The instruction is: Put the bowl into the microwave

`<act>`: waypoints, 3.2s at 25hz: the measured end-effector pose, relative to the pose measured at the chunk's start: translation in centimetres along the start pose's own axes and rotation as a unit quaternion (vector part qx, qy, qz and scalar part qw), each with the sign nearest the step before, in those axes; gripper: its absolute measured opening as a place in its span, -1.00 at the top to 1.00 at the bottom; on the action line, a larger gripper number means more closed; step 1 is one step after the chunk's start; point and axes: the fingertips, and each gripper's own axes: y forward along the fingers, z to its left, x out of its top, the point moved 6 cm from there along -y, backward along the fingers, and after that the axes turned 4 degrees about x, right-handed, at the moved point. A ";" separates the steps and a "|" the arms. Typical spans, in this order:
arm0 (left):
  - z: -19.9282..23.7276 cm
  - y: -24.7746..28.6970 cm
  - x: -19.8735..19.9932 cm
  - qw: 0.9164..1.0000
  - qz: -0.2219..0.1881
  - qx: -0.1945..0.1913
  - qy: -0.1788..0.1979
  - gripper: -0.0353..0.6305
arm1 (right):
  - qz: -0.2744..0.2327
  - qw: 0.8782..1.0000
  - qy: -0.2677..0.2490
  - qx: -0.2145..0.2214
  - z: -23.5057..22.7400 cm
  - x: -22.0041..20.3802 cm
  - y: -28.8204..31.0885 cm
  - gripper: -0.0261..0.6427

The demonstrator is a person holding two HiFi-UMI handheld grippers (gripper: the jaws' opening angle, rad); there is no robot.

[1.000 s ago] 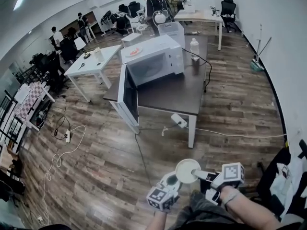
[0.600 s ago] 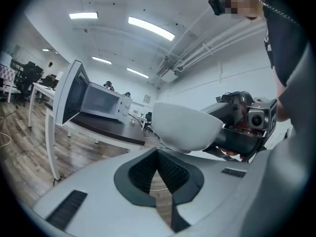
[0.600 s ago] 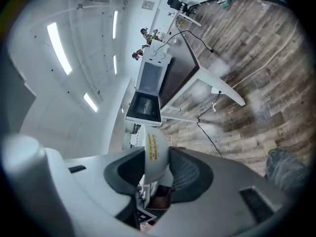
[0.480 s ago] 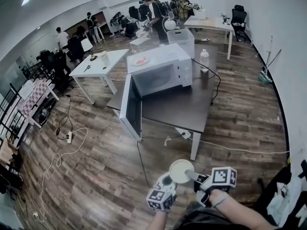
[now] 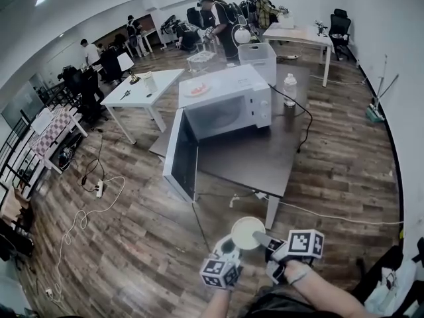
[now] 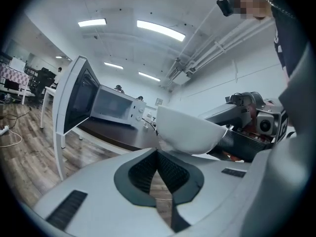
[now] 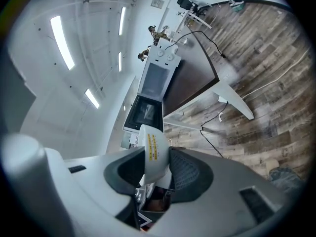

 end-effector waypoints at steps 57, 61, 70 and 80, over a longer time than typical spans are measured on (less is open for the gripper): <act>11.3 19.1 7.4 0.999 0.008 0.009 -0.034 0.88 | -0.023 0.999 0.031 -0.005 -1.6 18.3 13.8 0.51; 12.3 20.1 7.6 0.999 0.007 0.006 -0.042 0.88 | -0.028 0.999 0.034 -0.010 -1.6 19.1 14.9 0.51; 14.4 21.2 8.3 0.999 0.001 0.014 -0.053 0.88 | -0.028 0.999 0.028 -0.006 -1.6 20.5 17.2 0.51; 16.3 22.7 8.8 0.997 0.003 0.036 -0.061 0.88 | -0.013 1.000 0.011 0.000 -1.8 22.5 19.8 0.51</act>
